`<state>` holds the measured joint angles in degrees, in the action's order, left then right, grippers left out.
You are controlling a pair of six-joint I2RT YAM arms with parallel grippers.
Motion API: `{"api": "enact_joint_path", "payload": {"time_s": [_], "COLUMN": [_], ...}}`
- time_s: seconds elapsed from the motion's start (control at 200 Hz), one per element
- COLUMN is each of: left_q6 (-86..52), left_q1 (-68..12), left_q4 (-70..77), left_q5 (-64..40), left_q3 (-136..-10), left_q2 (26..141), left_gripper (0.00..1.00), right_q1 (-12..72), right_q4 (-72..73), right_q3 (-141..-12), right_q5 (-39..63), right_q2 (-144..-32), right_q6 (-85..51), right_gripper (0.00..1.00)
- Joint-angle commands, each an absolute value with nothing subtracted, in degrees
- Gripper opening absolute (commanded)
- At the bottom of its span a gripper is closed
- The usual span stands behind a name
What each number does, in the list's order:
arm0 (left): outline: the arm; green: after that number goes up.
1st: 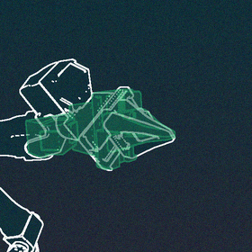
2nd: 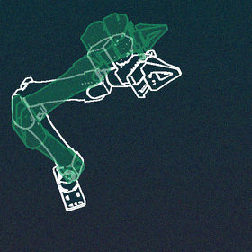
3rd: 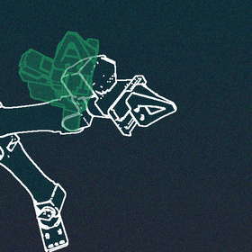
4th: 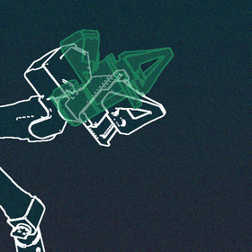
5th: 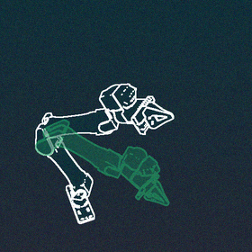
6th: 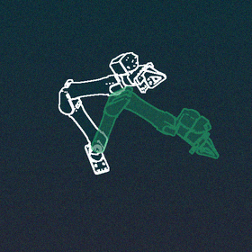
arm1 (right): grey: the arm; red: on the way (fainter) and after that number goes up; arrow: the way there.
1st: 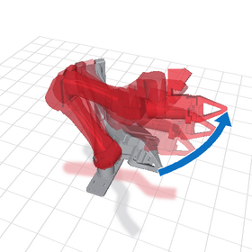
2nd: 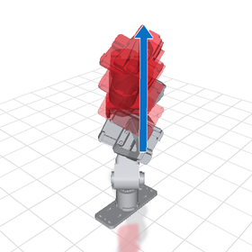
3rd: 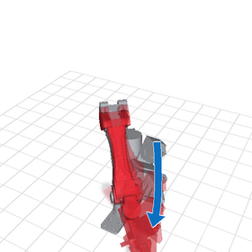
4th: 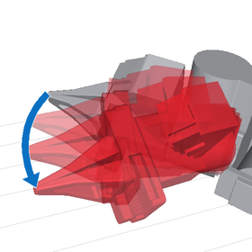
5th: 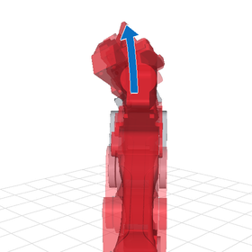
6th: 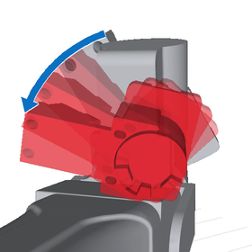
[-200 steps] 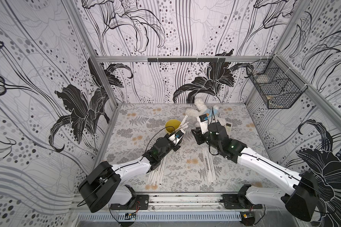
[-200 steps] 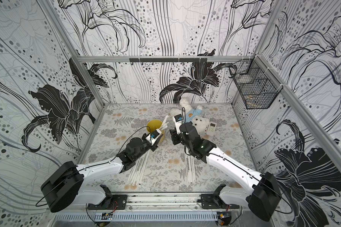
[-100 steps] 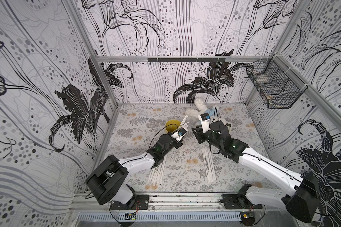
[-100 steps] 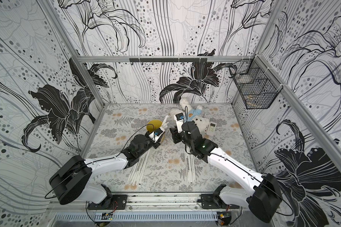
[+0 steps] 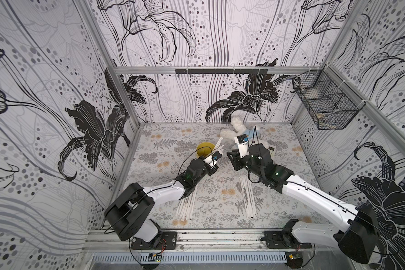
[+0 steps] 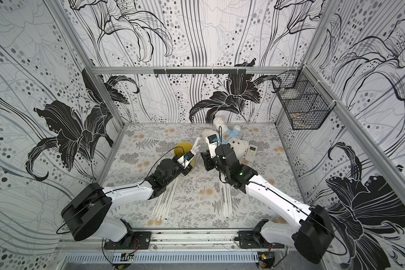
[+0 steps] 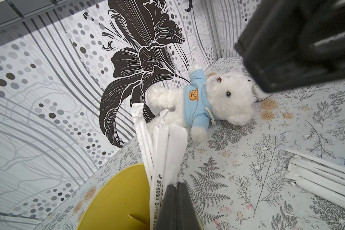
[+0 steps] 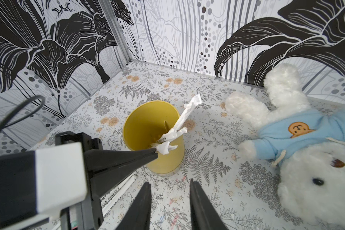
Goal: Take the straws out of the storage container
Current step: Pick up the straw from the container.
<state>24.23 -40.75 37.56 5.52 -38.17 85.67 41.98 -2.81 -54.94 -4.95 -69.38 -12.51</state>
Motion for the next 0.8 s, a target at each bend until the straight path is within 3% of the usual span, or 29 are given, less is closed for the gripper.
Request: {"api": "enact_joint_path", "payload": {"time_s": [0.0,0.13,0.791], "left_q6": [25.19,25.4,26.55], "left_q1": [-40.41,-40.37,-40.43], "left_q4": [39.18,38.98,38.19], "left_q5": [6.67,7.86,9.32], "left_q3": [-39.83,-40.44,-41.92], "left_q2": [85.82,86.61,88.68], "left_gripper": [0.01,0.16,0.18], "right_q1": [41.75,41.75,41.7], "right_q4": [-0.95,-0.97,-0.67], "right_q3": [-54.75,-54.84,-54.23], "right_q5": [-4.13,-4.06,-3.45], "right_q2": [-69.63,-69.35,-68.91], "right_q6": [-11.52,-11.5,-11.6], "right_gripper": [0.36,0.36,0.35]}}
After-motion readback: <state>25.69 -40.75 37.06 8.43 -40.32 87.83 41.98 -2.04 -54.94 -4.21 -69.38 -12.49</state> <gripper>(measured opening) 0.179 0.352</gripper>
